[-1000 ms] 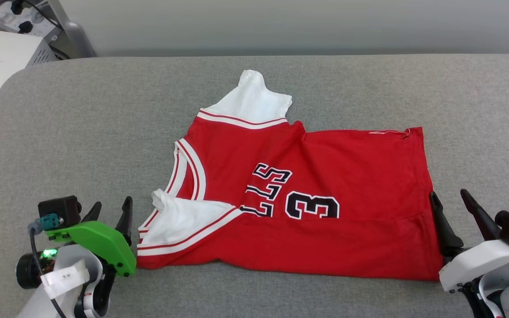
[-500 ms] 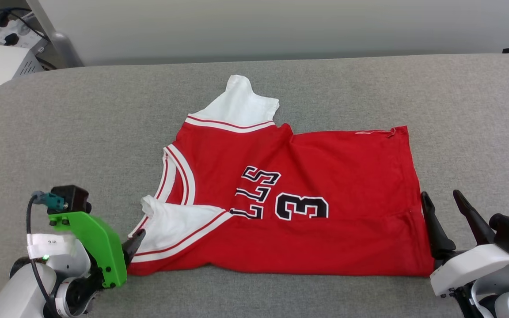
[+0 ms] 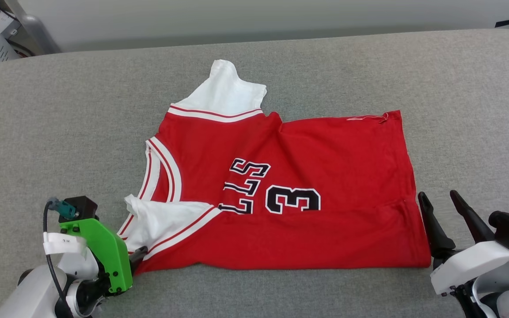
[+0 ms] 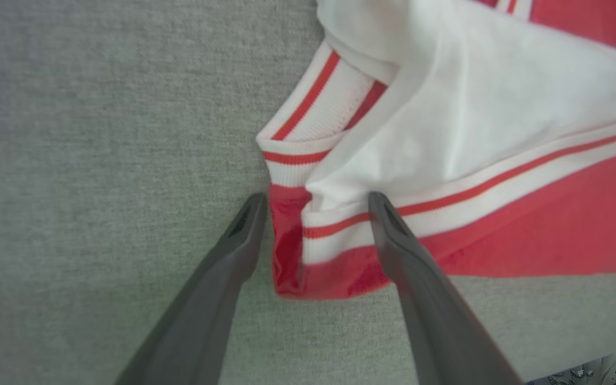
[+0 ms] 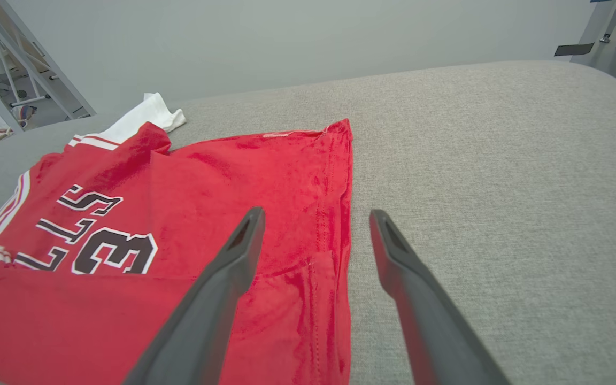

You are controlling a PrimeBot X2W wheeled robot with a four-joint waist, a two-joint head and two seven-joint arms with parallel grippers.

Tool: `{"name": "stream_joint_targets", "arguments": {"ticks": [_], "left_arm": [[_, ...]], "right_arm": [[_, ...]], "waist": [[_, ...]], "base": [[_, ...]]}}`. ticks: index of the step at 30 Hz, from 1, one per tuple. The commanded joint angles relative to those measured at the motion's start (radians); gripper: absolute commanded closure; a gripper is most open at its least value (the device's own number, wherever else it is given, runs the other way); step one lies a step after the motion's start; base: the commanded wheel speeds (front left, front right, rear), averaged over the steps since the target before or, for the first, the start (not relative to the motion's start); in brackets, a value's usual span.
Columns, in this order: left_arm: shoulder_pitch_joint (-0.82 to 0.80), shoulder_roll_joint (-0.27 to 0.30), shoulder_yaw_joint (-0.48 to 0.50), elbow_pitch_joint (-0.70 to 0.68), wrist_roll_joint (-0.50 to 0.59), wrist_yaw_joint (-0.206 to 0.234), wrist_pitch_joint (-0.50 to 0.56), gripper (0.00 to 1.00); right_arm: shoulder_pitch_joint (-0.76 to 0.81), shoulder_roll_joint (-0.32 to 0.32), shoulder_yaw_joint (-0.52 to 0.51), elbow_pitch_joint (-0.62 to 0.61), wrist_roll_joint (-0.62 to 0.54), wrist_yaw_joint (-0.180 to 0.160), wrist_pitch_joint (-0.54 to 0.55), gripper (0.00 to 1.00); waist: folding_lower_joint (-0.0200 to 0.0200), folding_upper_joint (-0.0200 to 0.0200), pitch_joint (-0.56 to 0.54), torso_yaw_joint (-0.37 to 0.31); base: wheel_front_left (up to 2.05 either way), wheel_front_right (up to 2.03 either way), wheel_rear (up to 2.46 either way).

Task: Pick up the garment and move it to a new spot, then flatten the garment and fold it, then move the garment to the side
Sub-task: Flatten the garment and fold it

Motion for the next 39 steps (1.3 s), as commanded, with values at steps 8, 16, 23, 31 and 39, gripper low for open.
{"name": "stream_joint_targets", "arguments": {"ticks": [8,16,23,31,39], "left_arm": [[0.005,-0.084,-0.054,0.054,-0.013,-0.041,-0.002,1.00],[0.024,-0.044,-0.027,-0.018,0.027,-0.006,-0.066,1.00],[0.044,-0.002,-0.006,-0.153,0.068,0.043,-0.101,1.00],[0.025,0.002,-0.018,-0.250,0.103,0.070,-0.102,1.00],[0.024,-0.011,-0.025,-0.251,0.103,0.070,-0.115,1.00]], "right_arm": [[-0.015,-0.026,-0.052,0.004,0.043,-0.008,0.052,0.00],[0.006,-0.086,-0.062,0.029,0.110,-0.008,0.307,0.00],[0.019,-0.127,-0.027,-0.005,0.159,-0.008,0.579,0.00],[-0.031,-0.124,0.030,0.035,0.189,-0.008,0.654,0.00],[-0.058,-0.118,0.095,0.126,0.252,-0.008,0.737,1.00]], "waist": [[0.0001,0.0000,0.001,0.005],[0.0001,0.0000,-0.025,0.019],[0.0001,0.0000,-0.018,0.044],[0.0001,0.0000,0.035,0.073],[0.0001,0.0000,0.056,0.080]], "base": [[0.00,0.00,0.00],[0.00,0.00,0.00],[0.00,0.00,0.00],[0.00,0.00,0.00],[0.00,0.00,0.00]]}}
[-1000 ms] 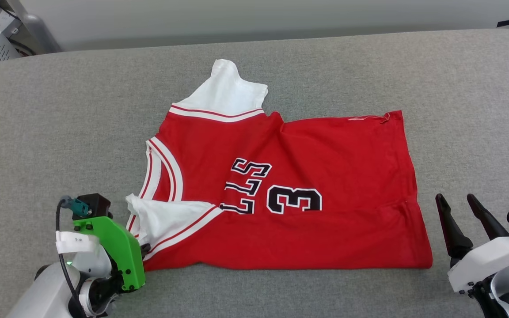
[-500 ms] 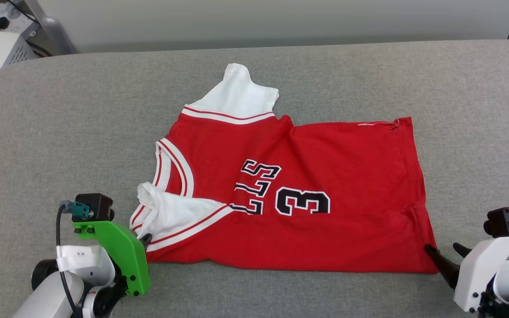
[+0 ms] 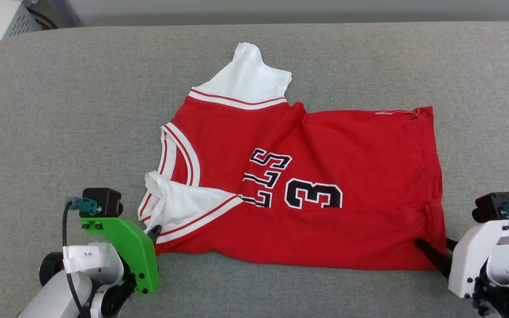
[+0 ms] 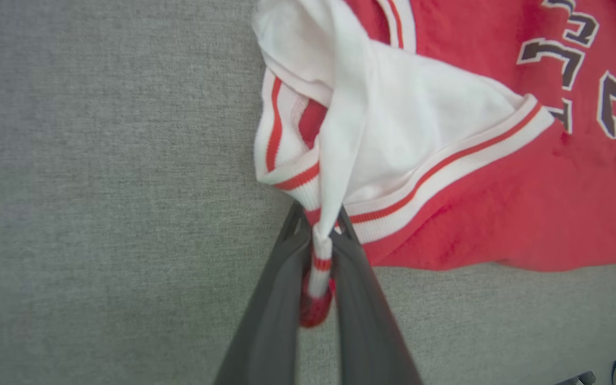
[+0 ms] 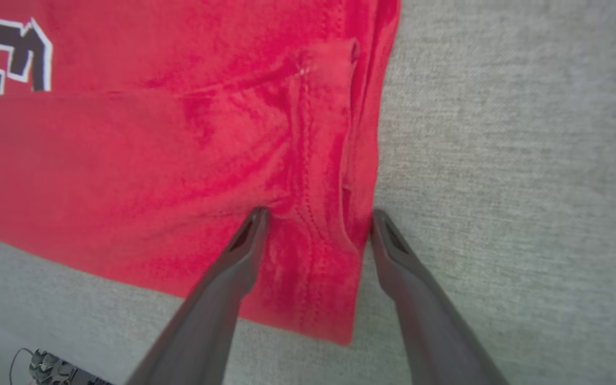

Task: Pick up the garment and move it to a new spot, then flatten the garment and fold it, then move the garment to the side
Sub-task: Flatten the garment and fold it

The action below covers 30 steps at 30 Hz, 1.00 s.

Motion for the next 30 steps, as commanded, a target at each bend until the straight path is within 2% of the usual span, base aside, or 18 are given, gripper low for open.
{"name": "stream_joint_targets", "arguments": {"ticks": [1,8,16,26,30], "left_arm": [[-0.011,-0.006,-0.002,0.001,0.015,0.001,-0.013,1.00],[0.006,-0.006,-0.007,0.009,0.029,-0.010,-0.054,1.00],[0.077,0.010,0.011,0.014,0.006,-0.002,-0.076,1.00],[0.224,0.063,0.031,-0.038,-0.030,0.037,-0.063,1.00],[0.280,0.061,0.027,-0.049,-0.060,0.042,-0.049,1.00]], "right_arm": [[0.007,0.024,0.033,0.036,0.016,0.000,0.017,1.00],[0.012,-0.001,0.029,0.021,0.009,0.000,-0.008,1.00],[0.027,-0.007,0.059,-0.005,0.000,0.000,-0.008,1.00],[0.113,-0.010,0.073,-0.033,0.002,0.000,0.002,1.00],[0.173,-0.001,0.062,-0.049,0.003,0.000,0.021,1.00]], "waist": [[0.0000,0.0000,-0.001,0.002],[0.0000,0.0000,-0.063,-0.002],[0.0000,0.0000,-0.160,-0.012],[0.0000,0.0000,-0.270,0.004],[0.0000,0.0000,-0.280,0.011]], "base": [[0.00,0.00,0.00],[0.00,0.00,0.00],[0.00,0.00,0.00],[0.00,0.00,0.00],[0.00,0.00,0.00]]}}
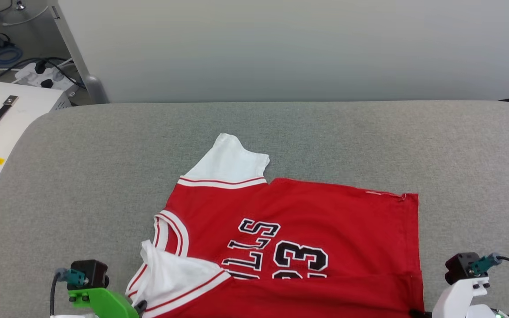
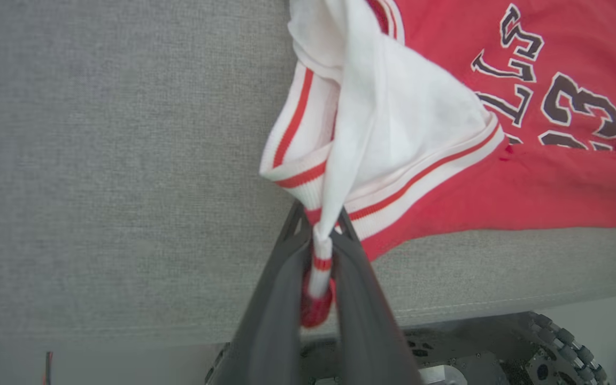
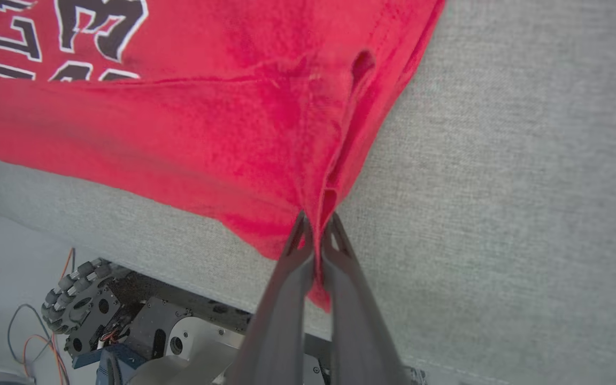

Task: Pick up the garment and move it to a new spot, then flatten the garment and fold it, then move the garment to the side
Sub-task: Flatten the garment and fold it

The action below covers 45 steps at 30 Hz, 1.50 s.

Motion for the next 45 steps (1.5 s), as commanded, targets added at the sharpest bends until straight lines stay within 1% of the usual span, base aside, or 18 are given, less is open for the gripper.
{"name": "stream_joint_targets", "arguments": {"ticks": [1,6,7,8,9,10,11,14,20,24,29,33,37,41,45], "left_arm": [[0.024,-0.003,0.001,0.003,-0.022,0.005,0.003,1.00],[0.029,-0.035,-0.021,0.053,-0.033,-0.013,-0.004,1.00],[0.021,-0.043,-0.024,0.070,-0.030,-0.019,-0.011,1.00],[0.013,-0.050,-0.026,0.084,-0.029,-0.024,-0.018,0.99],[0.005,-0.058,-0.027,0.101,-0.030,-0.031,-0.025,0.72],[-0.003,-0.064,-0.027,0.115,-0.030,-0.037,-0.031,0.56],[-0.014,-0.067,-0.026,0.132,-0.025,-0.041,-0.041,0.00],[-0.039,-0.072,-0.023,0.163,-0.013,-0.054,-0.065,0.00],[-0.080,-0.062,-0.015,0.170,0.050,-0.069,-0.159,0.00],[-0.122,-0.067,-0.006,0.162,0.109,-0.073,-0.259,0.00],[-0.195,-0.108,0.015,0.168,0.166,-0.066,-0.399,0.00],[-0.279,-0.147,0.010,0.190,0.198,-0.079,-0.463,0.00],[-0.394,-0.175,0.003,0.231,0.222,-0.098,-0.485,0.00],[-0.528,-0.193,-0.013,0.288,0.235,-0.136,-0.468,0.00],[-0.662,-0.198,-0.023,0.366,0.231,-0.186,-0.425,0.00]], "right_arm": [[0.026,0.005,-0.007,-0.005,-0.004,0.000,0.001,1.00],[0.059,0.034,-0.022,0.010,-0.013,0.000,-0.015,1.00],[0.059,0.040,-0.022,0.015,-0.017,0.000,-0.023,0.92],[0.057,0.044,-0.024,0.021,-0.021,0.000,-0.032,0.57],[0.055,0.051,-0.029,0.027,-0.025,0.000,-0.046,0.00],[0.052,0.055,-0.032,0.030,-0.030,0.000,-0.060,0.00],[0.048,0.058,-0.035,0.031,-0.040,0.000,-0.085,0.00],[0.037,0.064,-0.038,0.026,-0.061,0.000,-0.164,0.00],[0.033,0.089,-0.075,-0.001,-0.144,0.000,-0.395,0.00],[0.030,0.128,-0.128,-0.026,-0.231,0.000,-0.530,0.00],[0.008,0.162,-0.164,-0.090,-0.314,0.000,-0.652,0.00],[-0.011,0.180,-0.185,-0.139,-0.339,0.000,-0.694,0.00],[-0.043,0.186,-0.209,-0.179,-0.351,0.000,-0.706,0.00],[-0.086,0.183,-0.215,-0.209,-0.353,0.000,-0.713,0.00],[-0.130,0.181,-0.206,-0.230,-0.353,0.000,-0.726,0.00]], "waist": [[0.0000,0.0000,-0.010,0.010],[0.0000,0.0000,0.008,0.008],[0.0000,0.0000,0.012,0.006],[0.0000,0.0000,0.014,0.005],[0.0000,0.0000,0.018,0.003],[0.0000,0.0000,0.019,0.002],[0.0000,0.0000,0.021,0.000],[0.0000,0.0000,0.021,-0.005],[0.0000,0.0000,0.010,-0.012],[0.0000,0.0000,0.010,-0.017],[0.0000,0.0000,0.039,-0.029],[0.0000,0.0000,0.094,-0.037],[0.0000,0.0000,0.174,-0.047],[0.0000,0.0000,0.259,-0.065],[0.0000,0.0000,0.327,-0.094]], "base": [[0.00,0.00,0.00],[0.00,0.00,0.00],[0.00,0.00,0.00],[0.00,0.00,0.00],[0.00,0.00,0.00],[0.00,0.00,0.00],[0.00,0.00,0.00],[0.00,0.00,0.00],[0.00,0.00,0.00],[0.00,0.00,0.00],[0.00,0.00,0.00],[0.00,0.00,0.00],[0.00,0.00,0.00],[0.00,0.00,0.00],[0.00,0.00,0.00]]}}
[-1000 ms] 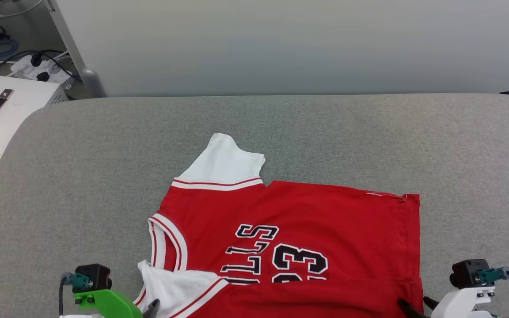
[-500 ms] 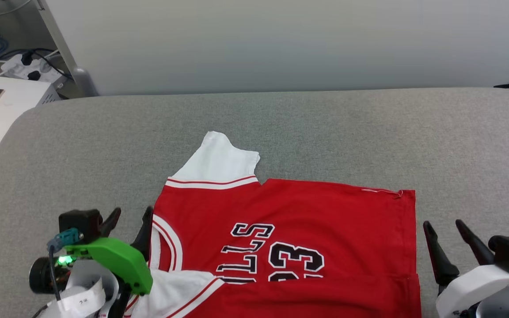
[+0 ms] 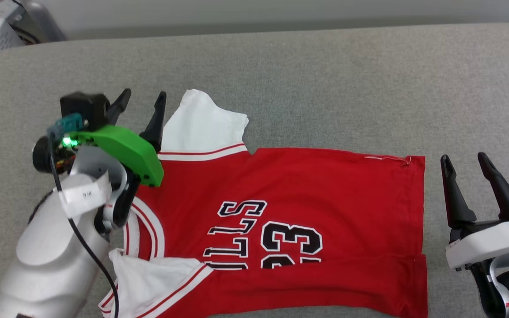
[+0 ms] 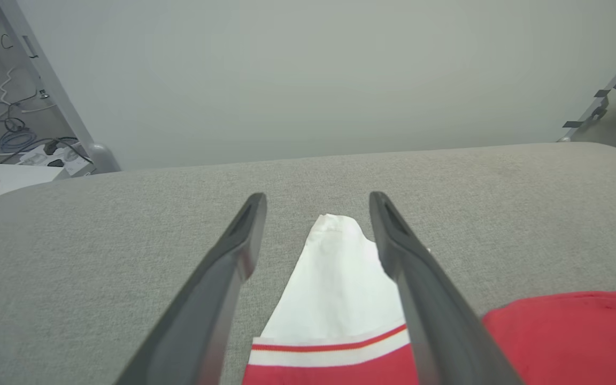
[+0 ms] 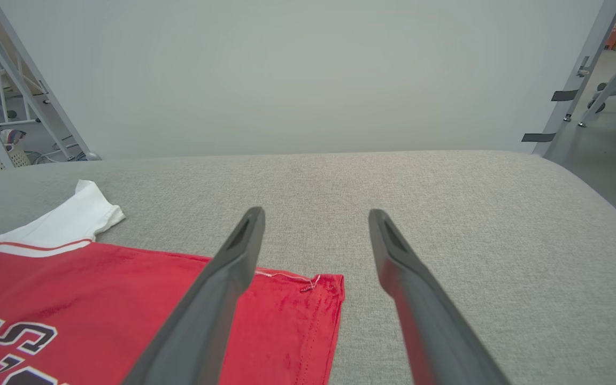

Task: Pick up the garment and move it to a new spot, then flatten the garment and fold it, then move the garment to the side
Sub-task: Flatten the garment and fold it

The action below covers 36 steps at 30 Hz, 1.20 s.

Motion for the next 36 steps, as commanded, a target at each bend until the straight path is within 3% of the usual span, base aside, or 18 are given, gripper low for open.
{"name": "stream_joint_targets", "arguments": {"ticks": [1,7,11,19,27,29,30,31,32,36], "left_arm": [[-0.052,-0.003,-0.005,0.029,-0.005,-0.026,0.026,0.00],[-0.229,0.012,-0.025,0.184,-0.066,-0.133,0.211,0.00],[-0.328,0.028,-0.033,0.287,-0.108,-0.168,0.357,0.00],[-0.448,0.040,-0.044,0.447,-0.155,-0.174,0.570,0.00],[-0.458,0.034,-0.089,0.571,-0.184,-0.166,0.802,0.00],[-0.452,0.028,-0.096,0.586,-0.199,-0.161,0.862,0.54],[-0.447,0.025,-0.097,0.592,-0.208,-0.156,0.890,0.64],[-0.442,0.024,-0.102,0.594,-0.210,-0.155,0.908,0.91],[-0.438,0.023,-0.102,0.594,-0.214,-0.154,0.918,1.00],[-0.427,0.016,-0.098,0.579,-0.221,-0.146,0.904,1.00]], "right_arm": [[-0.025,0.001,0.003,-0.009,-0.002,0.000,-0.009,0.00],[-0.074,0.005,0.021,0.015,0.020,0.000,-0.030,0.00],[-0.095,0.009,0.035,0.040,0.033,0.000,-0.046,0.00],[-0.129,0.007,0.069,0.084,0.072,0.000,-0.076,0.00],[-0.145,0.000,0.071,0.120,0.096,0.000,-0.091,0.00],[-0.147,-0.002,0.066,0.124,0.102,0.000,-0.092,0.00],[-0.149,-0.002,0.063,0.126,0.104,0.000,-0.092,0.00],[-0.150,-0.003,0.061,0.127,0.107,0.000,-0.091,0.00],[-0.152,-0.003,0.060,0.128,0.110,0.000,-0.091,0.00],[-0.163,-0.008,0.054,0.135,0.126,0.000,-0.085,0.00]], "waist": [[-0.0001,0.0000,0.103,-0.049],[-0.0001,0.0000,0.162,-0.098],[-0.0001,0.0000,0.186,-0.132],[-0.0001,0.0000,0.229,-0.187],[-0.0001,0.0000,0.244,-0.213],[-0.0001,0.0000,0.245,-0.215],[-0.0001,0.0000,0.245,-0.216],[-0.0001,0.0000,0.245,-0.217],[-0.0001,0.0000,0.246,-0.217],[-0.0001,0.0000,0.247,-0.213]], "base": [[0.00,0.00,0.00],[0.00,0.00,0.00],[0.00,0.00,0.00],[0.00,0.00,0.00],[0.00,0.00,0.00],[0.00,0.00,0.00],[0.00,0.00,0.00],[0.00,0.00,0.00],[0.00,0.00,0.00],[0.00,0.00,0.00]]}}
